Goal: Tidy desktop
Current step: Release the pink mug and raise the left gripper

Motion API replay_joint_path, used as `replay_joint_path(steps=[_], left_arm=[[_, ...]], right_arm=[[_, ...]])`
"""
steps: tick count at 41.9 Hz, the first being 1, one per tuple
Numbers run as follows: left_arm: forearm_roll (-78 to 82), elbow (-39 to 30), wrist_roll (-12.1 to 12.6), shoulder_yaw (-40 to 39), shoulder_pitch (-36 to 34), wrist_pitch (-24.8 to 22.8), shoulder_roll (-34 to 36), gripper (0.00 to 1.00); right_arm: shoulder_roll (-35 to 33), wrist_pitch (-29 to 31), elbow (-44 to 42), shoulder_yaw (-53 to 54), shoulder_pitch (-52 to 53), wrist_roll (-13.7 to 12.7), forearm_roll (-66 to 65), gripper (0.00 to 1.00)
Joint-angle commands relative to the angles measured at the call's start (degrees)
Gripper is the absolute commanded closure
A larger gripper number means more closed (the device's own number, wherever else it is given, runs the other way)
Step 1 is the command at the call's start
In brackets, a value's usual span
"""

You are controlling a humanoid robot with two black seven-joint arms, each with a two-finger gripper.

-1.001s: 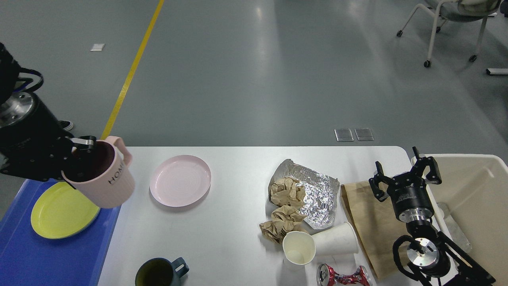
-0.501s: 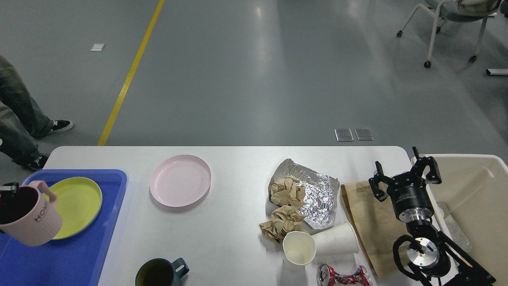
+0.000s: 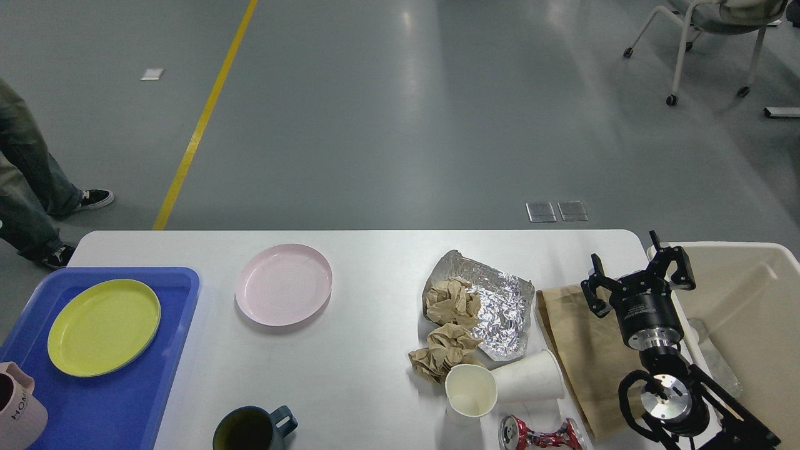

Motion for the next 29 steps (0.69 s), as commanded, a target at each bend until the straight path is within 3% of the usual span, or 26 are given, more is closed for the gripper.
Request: replay_joint_path(steps=[1,29], left_arm=[[1.1,3.2,0.4,-4.8,4.8,0.1,-0.4,0.97],[0.8,6.6,0.5,-10.1,10.2,2.6,-0.9,0.95]], right_arm=[[0.0,0.0,0.0,0.0,0.0,0.0,0.0,0.00],[0.0,0.0,0.0,0.0,0.0,0.0,0.0,0.00]])
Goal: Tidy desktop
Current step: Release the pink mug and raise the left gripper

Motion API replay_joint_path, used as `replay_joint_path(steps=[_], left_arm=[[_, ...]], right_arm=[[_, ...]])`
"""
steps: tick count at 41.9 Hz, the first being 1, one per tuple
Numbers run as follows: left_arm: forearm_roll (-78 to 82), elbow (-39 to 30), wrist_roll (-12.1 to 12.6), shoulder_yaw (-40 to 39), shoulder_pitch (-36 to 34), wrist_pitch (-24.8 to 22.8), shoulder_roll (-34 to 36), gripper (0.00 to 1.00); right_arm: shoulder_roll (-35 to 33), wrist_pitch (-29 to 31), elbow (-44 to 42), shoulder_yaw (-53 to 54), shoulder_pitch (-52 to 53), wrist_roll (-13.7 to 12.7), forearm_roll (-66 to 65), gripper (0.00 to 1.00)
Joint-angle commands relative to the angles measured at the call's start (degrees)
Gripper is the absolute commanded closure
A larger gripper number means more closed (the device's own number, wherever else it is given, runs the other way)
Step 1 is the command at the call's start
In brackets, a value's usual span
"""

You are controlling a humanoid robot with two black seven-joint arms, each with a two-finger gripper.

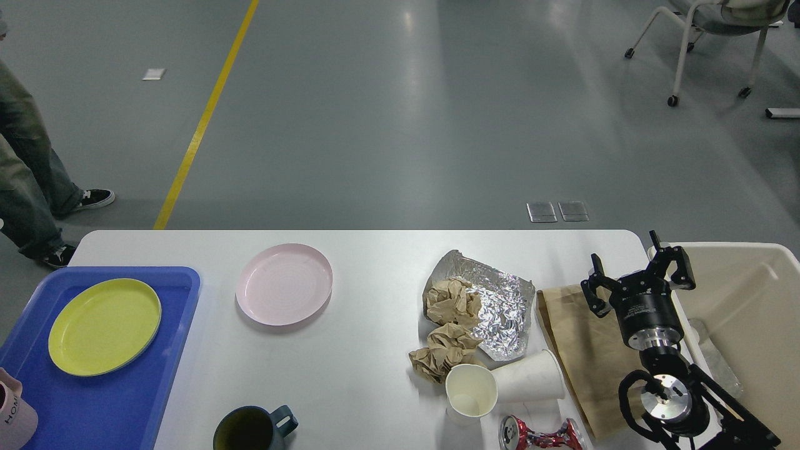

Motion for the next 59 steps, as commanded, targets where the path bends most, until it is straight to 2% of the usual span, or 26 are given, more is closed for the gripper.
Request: replay_joint_path(steps=[1,8,13,15,19,21,23,40,46,53,59], left_arm=[[0.0,0.0,0.0,-1.3,1.2,0.1,-0.2,0.94],[-0.4,0.1,-0.3,-1.6,1.4,0.8,-0.2,0.90],[-0.7,0.0,-1.0,-1.7,1.6,1.8,0.0,0.78],[-0.7,0.1,-1.0,-1.8,1.6,2.5,0.1,0.65],[-0.7,0.0,-1.1,-1.9,1.6,3.6,0.3,0.25],[-0.6,0.0,-1.2,-2.0,1.6,3.6,0.4,0.14],[-0.6,0.0,-1.2,-2.0,1.6,3.6,0.3,0.07],[-0.6,-0.7,-1.1,-1.3,1.3,2.6,1.4,0.05],[-0.6,-0.9,-0.9,-1.2,-0.2,-1.5,2.9,0.05],[-0.7,-2.0,-0.5,2.2,-6.8,-9.0,4.3,0.05],[-1.1,-7.2,-0.5,13.2,-18.4,-9.9,4.2,0.04]], right_arm=[[0.1,0.0,0.0,0.0,0.0,0.0,0.0,0.00],[0.0,0.0,0.0,0.0,0.0,0.0,0.0,0.00],[0.0,0.0,0.0,0.0,0.0,0.0,0.0,0.00],[0.1,0.0,0.0,0.0,0.0,0.0,0.0,0.00],[0.0,0.0,0.0,0.0,0.0,0.0,0.0,0.00],[0.0,0.0,0.0,0.0,0.0,0.0,0.0,0.00],[0.1,0.0,0.0,0.0,0.0,0.0,0.0,0.00],[0.1,0.0,0.0,0.0,0.0,0.0,0.0,0.00],[0.1,0.0,0.0,0.0,0.0,0.0,0.0,0.00],[0.0,0.0,0.0,0.0,0.0,0.0,0.0,0.00],[0.1,0.0,0.0,0.0,0.0,0.0,0.0,0.00]])
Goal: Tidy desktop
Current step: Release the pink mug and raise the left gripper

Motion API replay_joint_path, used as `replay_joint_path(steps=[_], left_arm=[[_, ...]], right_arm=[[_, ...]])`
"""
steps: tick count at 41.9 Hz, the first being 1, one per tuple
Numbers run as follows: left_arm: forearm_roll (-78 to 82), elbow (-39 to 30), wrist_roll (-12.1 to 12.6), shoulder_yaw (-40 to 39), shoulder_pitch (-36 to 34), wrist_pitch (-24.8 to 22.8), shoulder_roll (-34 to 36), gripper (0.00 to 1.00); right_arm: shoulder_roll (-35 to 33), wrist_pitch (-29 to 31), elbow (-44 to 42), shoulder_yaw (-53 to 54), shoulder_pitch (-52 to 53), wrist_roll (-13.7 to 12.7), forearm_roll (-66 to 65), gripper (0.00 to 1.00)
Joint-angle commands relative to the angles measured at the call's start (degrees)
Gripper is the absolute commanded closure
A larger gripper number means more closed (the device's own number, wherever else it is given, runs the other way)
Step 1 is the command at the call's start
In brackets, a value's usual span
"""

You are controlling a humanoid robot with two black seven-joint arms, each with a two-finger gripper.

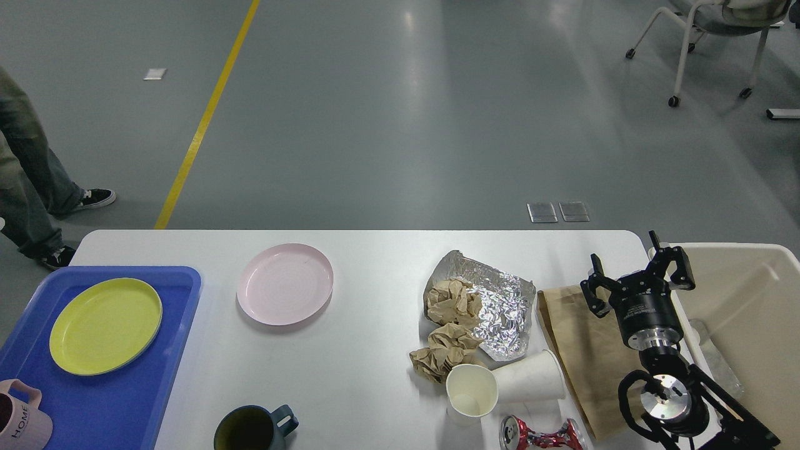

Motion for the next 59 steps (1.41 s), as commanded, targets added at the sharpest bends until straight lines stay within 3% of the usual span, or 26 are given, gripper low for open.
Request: replay_joint_path(steps=[1,11,23,30,41,47,59], left_arm=[[-0.6,-5.7,0.0,11.1,-11.8,-1.0,0.0,0.04],[-4.9,-18.3,0.0,33.0,-37.9,-1.0,-3.0,0.04],[-14.4,-32.4,0.0,48.8,-63.1,-1.0,-22.6,0.04],[-21.5,-42.6,0.0,48.4,-73.9,-1.0,-34.9,0.04],[-32.5,-52.9,-0.6,43.1,-87.5,-1.0,-50.2,0.04],[-35.9,-57.3,-0.6,38.6,-94.1,-1.0,-52.8,0.04],[-36.4,-57.9,-0.5,36.6,-93.4,-1.0,-52.6,0.04]], right_arm=[[0.0,0.0,0.0,0.0,0.0,0.0,0.0,0.00],[-0.1,0.0,0.0,0.0,0.0,0.0,0.0,0.00],[-0.1,0.0,0.1,0.0,0.0,0.0,0.0,0.00],[-0.1,0.0,0.1,0.0,0.0,0.0,0.0,0.00],[-0.1,0.0,0.0,0.0,0.0,0.0,0.0,0.00],[-0.1,0.0,0.0,0.0,0.0,0.0,0.0,0.00],[-0.1,0.0,0.0,0.0,0.0,0.0,0.0,0.00]])
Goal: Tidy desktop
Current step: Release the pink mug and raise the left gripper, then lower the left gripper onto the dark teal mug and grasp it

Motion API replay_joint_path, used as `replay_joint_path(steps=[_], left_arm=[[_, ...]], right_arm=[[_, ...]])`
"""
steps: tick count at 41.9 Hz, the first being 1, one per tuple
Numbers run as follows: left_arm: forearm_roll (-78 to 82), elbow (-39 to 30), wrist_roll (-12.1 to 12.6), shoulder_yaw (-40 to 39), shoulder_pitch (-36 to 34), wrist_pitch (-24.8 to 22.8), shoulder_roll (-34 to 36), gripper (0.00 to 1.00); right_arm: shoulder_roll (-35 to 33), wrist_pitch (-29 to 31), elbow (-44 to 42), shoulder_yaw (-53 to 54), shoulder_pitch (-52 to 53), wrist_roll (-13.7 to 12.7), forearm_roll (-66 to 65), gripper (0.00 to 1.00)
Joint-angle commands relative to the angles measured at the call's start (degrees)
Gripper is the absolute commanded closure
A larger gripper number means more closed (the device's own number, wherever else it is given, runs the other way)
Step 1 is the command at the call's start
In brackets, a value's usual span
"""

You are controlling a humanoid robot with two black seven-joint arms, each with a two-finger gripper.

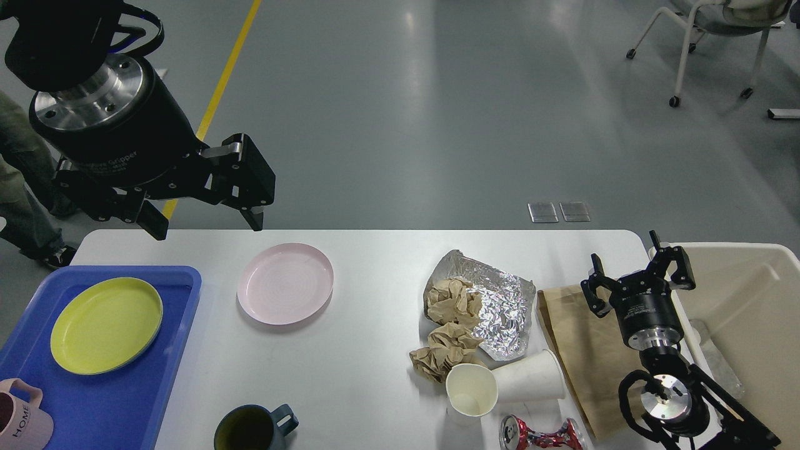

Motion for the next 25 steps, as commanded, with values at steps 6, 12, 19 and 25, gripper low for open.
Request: replay_joint_path(steps=[6,12,19,25], left_arm=[[0.6,-0.2,0.2,0.0,1.8,0.0,0.7,0.04],[1.2,-0.5,0.2,-0.1,4.0,0.0,0.8,0.04],[1.7,-0.6,0.1,-1.9,8.0,0.0,1.0,0.06],[3.1,-0.6,0.0,-4.3,13.2,0.0,2.5,0.09]], right_arm=[[0.0,0.0,0.0,0.0,0.0,0.0,0.0,0.00],[0.0,0.0,0.1,0.0,0.0,0.0,0.0,0.00],[0.0,0.0,0.1,0.0,0.0,0.0,0.0,0.00],[0.0,0.0,0.0,0.0,0.0,0.0,0.0,0.00]])
